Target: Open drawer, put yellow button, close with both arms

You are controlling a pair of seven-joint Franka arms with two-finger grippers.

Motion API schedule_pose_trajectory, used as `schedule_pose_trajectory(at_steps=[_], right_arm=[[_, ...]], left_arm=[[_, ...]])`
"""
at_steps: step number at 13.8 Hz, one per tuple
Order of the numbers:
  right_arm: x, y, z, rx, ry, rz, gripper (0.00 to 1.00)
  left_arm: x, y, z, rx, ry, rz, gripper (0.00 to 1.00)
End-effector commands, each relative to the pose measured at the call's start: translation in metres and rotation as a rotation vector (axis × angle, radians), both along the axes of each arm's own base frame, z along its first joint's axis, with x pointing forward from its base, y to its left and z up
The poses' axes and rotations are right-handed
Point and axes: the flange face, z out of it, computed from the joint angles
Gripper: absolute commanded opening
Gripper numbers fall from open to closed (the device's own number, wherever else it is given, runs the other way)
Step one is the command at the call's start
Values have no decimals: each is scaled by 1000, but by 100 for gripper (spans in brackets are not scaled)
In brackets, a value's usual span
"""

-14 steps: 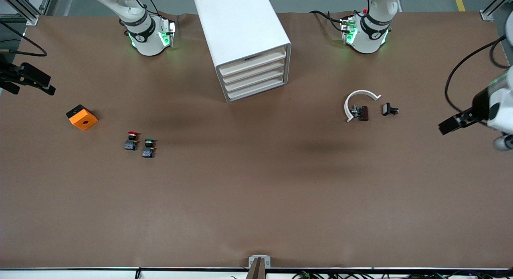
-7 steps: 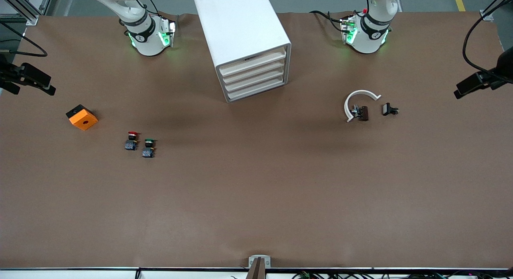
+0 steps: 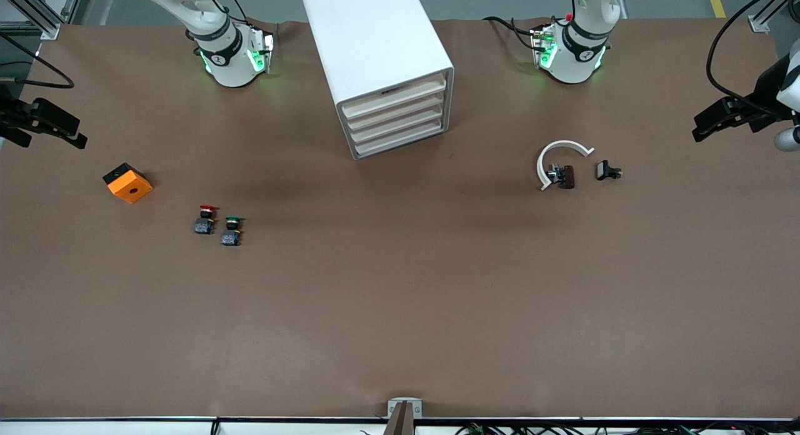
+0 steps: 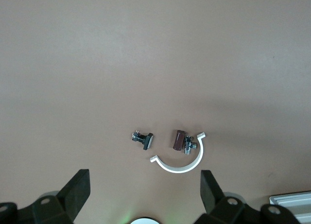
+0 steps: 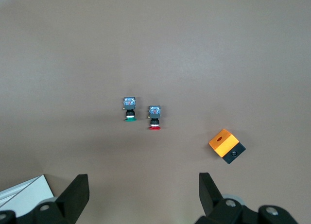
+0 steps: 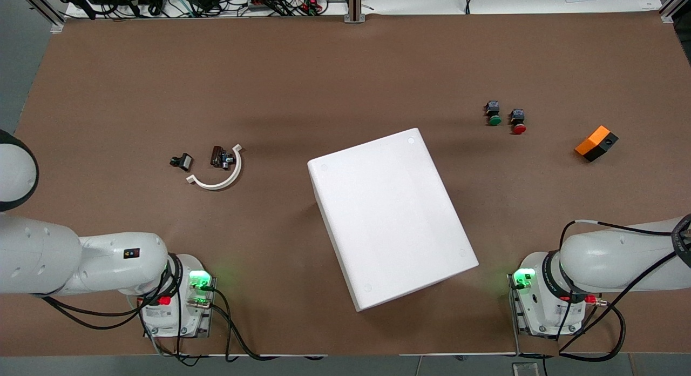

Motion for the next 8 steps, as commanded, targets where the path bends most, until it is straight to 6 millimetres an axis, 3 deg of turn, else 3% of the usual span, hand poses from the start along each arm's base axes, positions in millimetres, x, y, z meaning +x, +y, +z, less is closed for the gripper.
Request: schedule_pose_trajectory(at_steps=[1,5,8], right_arm=[[3,0,-1,-17,11,15,100],[7,4,-7,-16,21,23,100],[8,6,-7,-16,23,28,100]], left_arm=[[-6,-8,4,-11,-13,-28,100],[-7,-27,5,-20,-11,-60,100],[-5,-25,8,-22,-11,-59,100]])
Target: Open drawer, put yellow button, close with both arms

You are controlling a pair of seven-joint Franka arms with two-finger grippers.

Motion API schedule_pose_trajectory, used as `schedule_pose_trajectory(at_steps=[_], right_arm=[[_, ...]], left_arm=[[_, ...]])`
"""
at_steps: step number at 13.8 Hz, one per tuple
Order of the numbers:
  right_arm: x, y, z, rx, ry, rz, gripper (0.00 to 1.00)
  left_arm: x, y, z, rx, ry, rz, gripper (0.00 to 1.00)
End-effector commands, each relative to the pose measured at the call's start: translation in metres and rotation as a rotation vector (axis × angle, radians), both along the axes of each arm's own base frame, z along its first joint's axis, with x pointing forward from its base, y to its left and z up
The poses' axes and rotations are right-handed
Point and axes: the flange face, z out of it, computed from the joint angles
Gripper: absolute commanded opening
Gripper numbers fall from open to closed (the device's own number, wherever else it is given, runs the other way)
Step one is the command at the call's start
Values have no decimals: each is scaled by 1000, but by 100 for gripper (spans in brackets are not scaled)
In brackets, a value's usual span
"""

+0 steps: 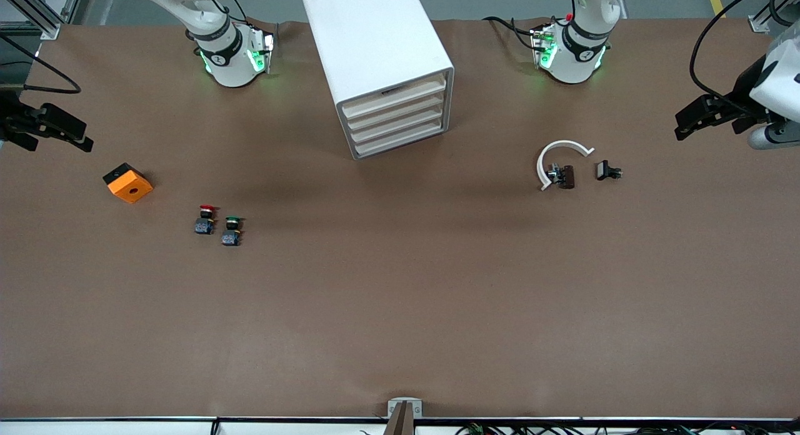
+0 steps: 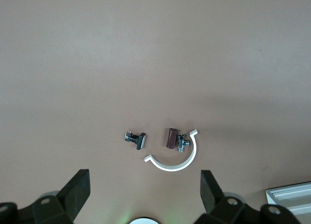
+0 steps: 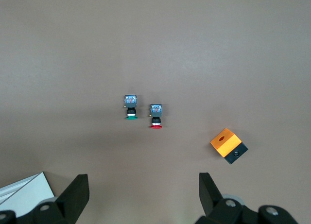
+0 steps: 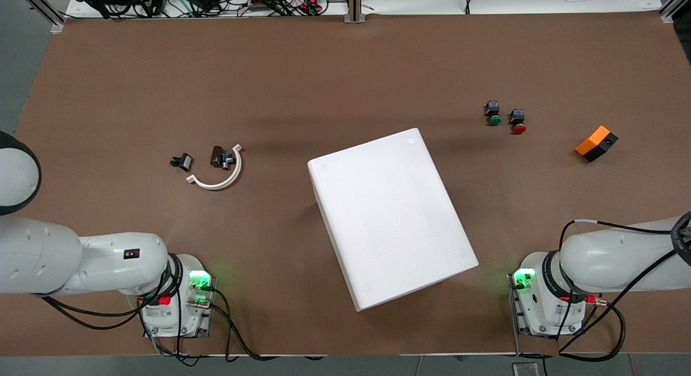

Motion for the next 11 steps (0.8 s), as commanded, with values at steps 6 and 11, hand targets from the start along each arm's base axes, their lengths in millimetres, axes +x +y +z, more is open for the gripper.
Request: schedule_pose_trajectory(at_steps=[6,11], right_arm=[[2,0,3,-17,3,13,100],[5,2,-3,-16,13,17,100]], left_arm=[[7,3,13,-23,-24,2,100],[8,4,11,-26,-21,10,100]])
